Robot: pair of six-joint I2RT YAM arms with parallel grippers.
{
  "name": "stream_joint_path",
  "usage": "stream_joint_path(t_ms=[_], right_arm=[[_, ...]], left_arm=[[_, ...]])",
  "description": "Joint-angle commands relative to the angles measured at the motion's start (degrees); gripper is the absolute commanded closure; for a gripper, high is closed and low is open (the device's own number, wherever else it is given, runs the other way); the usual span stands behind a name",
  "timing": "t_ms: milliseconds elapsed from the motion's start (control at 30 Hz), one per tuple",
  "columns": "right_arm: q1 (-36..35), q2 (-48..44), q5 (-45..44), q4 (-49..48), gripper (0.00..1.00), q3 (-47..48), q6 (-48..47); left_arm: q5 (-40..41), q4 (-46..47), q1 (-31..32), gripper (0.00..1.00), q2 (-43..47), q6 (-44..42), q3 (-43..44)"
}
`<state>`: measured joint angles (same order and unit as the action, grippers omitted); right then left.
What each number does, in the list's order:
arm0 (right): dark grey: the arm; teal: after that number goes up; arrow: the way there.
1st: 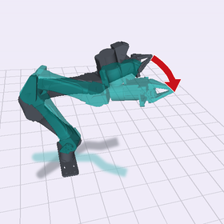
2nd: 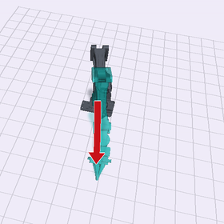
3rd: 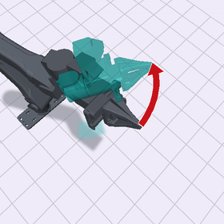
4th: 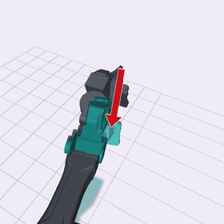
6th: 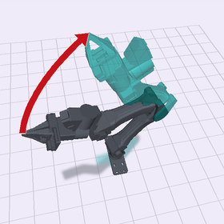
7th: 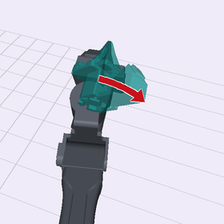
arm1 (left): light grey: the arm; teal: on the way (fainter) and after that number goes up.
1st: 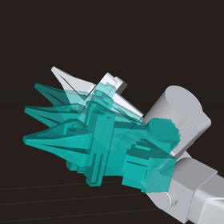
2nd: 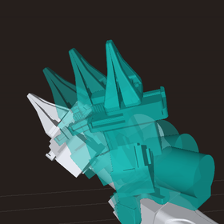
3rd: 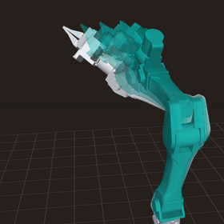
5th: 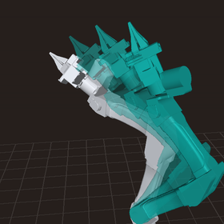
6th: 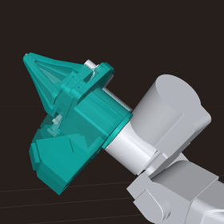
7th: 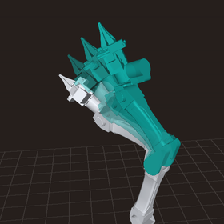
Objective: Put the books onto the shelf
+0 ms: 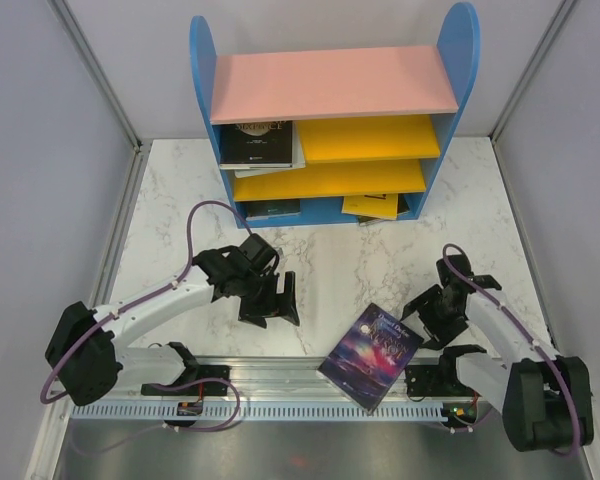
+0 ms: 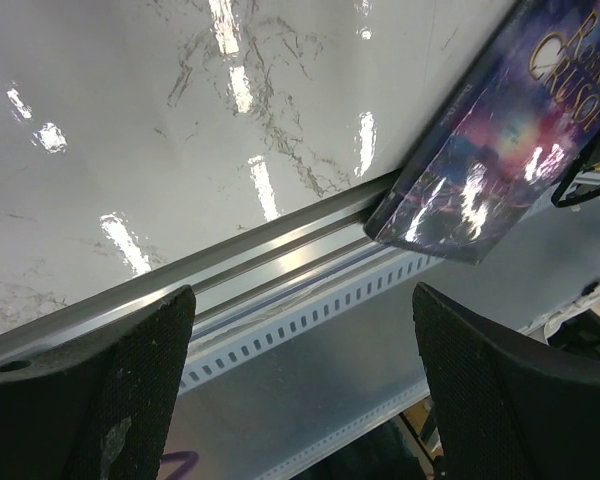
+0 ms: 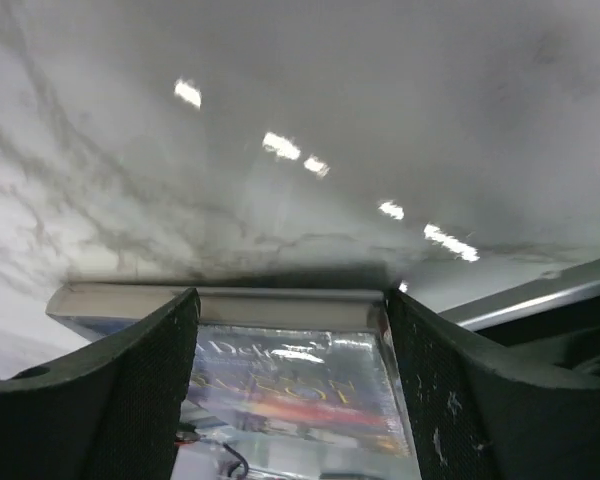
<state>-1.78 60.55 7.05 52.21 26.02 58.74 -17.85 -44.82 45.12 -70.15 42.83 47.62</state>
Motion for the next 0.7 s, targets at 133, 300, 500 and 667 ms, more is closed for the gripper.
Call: stream_joint_path(t_ms=[133,300,500,667], right_arm=[[-17.45,-0.1,6.84,-19.31,0.21,-4.67,25.43],[-26.68,12.0,8.67,-32.04,0.21,4.29,30.9],[-28.19,20.57,9.58,-39.31,0.2,16.94,22.41],[-27.05,18.38,-1.41,-14.36,0.2,27.76,2.66]], left_arm=[[0.8,1.75,0.32,0.09,-1.65,1.38,0.46],[0.0,2.72,0.23,0.09,-2.27,1.56,-0.77],[-2.97,5.08,0.23,0.09,0.62,1.82,-3.05],[-11.59,14.74,0.23,0.09,7.38,2.69,-9.9]])
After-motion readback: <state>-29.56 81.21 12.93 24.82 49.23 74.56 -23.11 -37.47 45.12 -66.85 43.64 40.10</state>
